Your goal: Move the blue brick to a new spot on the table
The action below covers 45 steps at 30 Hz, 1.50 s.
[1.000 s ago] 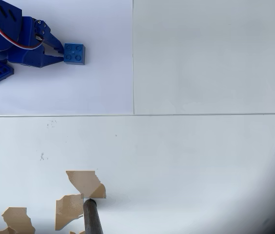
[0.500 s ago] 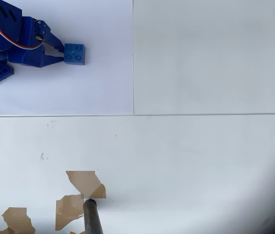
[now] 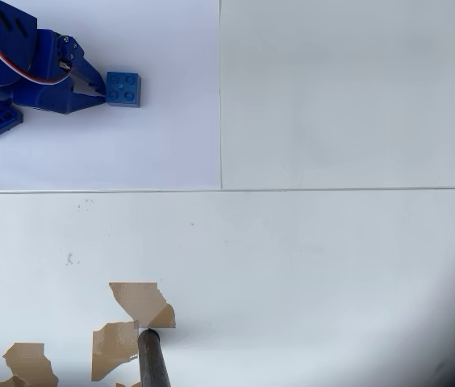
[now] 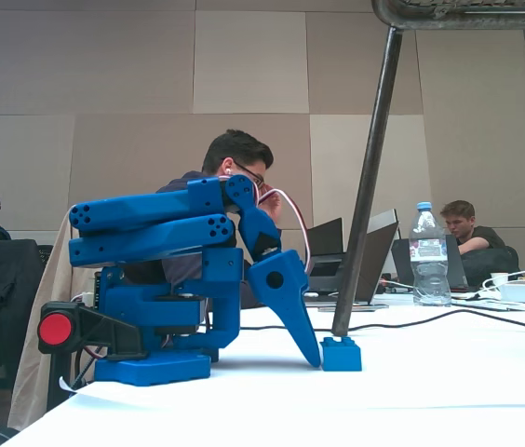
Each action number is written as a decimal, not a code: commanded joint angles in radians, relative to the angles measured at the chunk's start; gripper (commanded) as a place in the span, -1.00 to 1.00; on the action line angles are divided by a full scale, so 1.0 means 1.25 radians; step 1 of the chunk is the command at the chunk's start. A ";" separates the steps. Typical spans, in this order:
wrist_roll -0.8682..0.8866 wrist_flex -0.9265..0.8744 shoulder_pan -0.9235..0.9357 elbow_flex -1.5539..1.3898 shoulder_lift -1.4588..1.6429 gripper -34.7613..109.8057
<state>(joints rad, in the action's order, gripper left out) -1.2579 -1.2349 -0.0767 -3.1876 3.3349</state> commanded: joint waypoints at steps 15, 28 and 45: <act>-0.009 0.018 -0.006 -0.027 0.004 -0.52; -0.198 -0.044 0.076 0.104 -0.088 -0.44; -0.217 0.082 0.071 0.371 -0.458 0.03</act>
<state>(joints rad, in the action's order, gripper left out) -1.5171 -1.2103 -0.0031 -2.8241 2.8563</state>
